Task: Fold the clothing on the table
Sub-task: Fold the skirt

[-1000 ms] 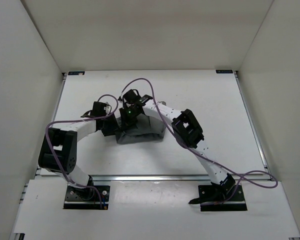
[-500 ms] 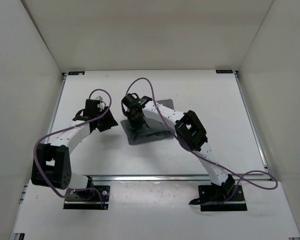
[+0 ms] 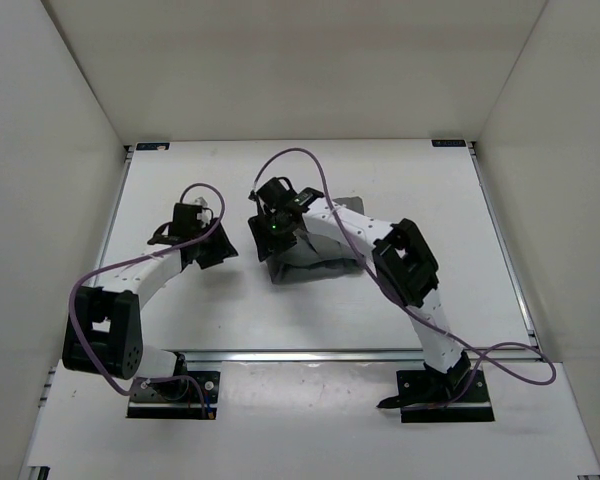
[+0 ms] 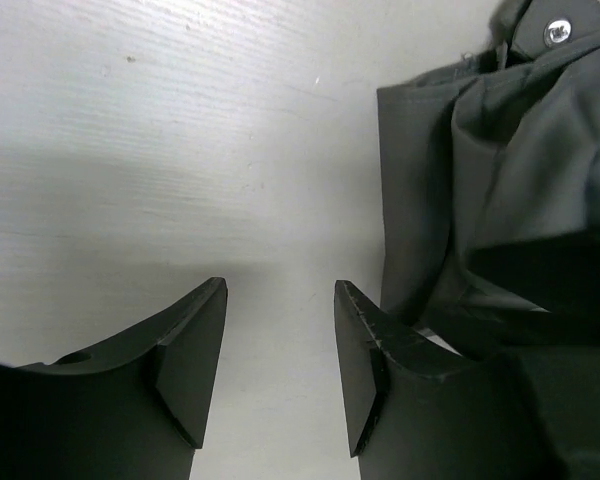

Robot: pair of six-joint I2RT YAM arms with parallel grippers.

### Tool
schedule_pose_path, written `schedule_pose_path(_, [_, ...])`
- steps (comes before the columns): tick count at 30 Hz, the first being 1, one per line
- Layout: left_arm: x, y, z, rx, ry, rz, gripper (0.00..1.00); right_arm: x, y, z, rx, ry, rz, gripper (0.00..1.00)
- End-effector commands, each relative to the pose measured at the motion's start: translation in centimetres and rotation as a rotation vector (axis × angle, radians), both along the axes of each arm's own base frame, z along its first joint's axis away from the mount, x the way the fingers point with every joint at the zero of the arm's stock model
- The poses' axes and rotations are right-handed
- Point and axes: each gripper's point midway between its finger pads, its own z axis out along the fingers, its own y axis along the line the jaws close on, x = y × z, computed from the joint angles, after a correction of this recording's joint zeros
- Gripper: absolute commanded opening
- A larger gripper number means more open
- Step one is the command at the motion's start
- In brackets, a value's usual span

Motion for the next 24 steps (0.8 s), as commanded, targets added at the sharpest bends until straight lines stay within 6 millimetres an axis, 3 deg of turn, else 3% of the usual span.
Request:
schedule_pose_path(1, [-0.4, -1.2, 0.6, -0.032, -0.029, -0.016, 0.58, 0.8, 0.4, 9.7, 0.186, -0.184, -0.008, 0.44])
schedule_pose_path(2, [-0.5, -1.6, 0.5, -0.047, -0.032, -0.022, 0.58, 1.4, -1.1, 10.9, 0.197, -0.221, -0.051, 0.45])
schedule_pose_path(3, [-0.5, -2.3, 0.4, -0.063, -0.037, -0.028, 0.58, 1.5, -2.5, 9.9, 0.19, -0.213, -0.081, 0.46])
schedule_pose_path(4, [-0.6, -3.1, 0.3, -0.073, -0.034, -0.036, 0.57, 1.8, -3.4, 12.2, 0.237, -0.26, -0.115, 0.45])
schedule_pose_path(6, [-0.5, -4.2, 0.3, -0.101, -0.047, -0.054, 0.57, 2.2, -8.0, 10.7, 0.208, -0.225, -0.198, 0.46])
schedule_pose_path(7, [-0.5, -4.9, 0.1, -0.105, -0.039, -0.066, 0.57, 2.1, -9.0, 11.9, 0.238, -0.224, -0.196, 0.46])
schedule_pose_path(9, [-0.2, -5.7, 0.0, -0.116, -0.032, -0.081, 0.57, 1.9, -12.7, 10.6, 0.2, -0.194, -0.24, 0.5])
schedule_pose_path(11, [-0.2, -6.3, -0.7, -0.123, -0.015, -0.082, 0.58, 0.9, -15.4, 8.9, 0.143, -0.191, -0.277, 0.5])
schedule_pose_path(12, [-0.2, -6.3, -0.8, -0.122, -0.016, -0.083, 0.57, 0.7, -16.3, 9.0, 0.126, -0.213, -0.295, 0.49])
schedule_pose_path(16, [-0.3, -6.7, -1.7, -0.142, -0.009, -0.057, 0.57, -1.1, -18.5, 6.5, 0.046, -0.202, -0.338, 0.47])
schedule_pose_path(18, [-0.5, -7.2, -2.3, -0.16, 0.008, -0.05, 0.58, -1.0, -19.4, 5.6, -0.022, -0.222, -0.376, 0.48])
schedule_pose_path(24, [-0.1, -8.3, -2.5, -0.161, 0.009, -0.051, 0.6, -0.8, -19.2, 4.6, 0.0, -0.222, -0.434, 0.5])
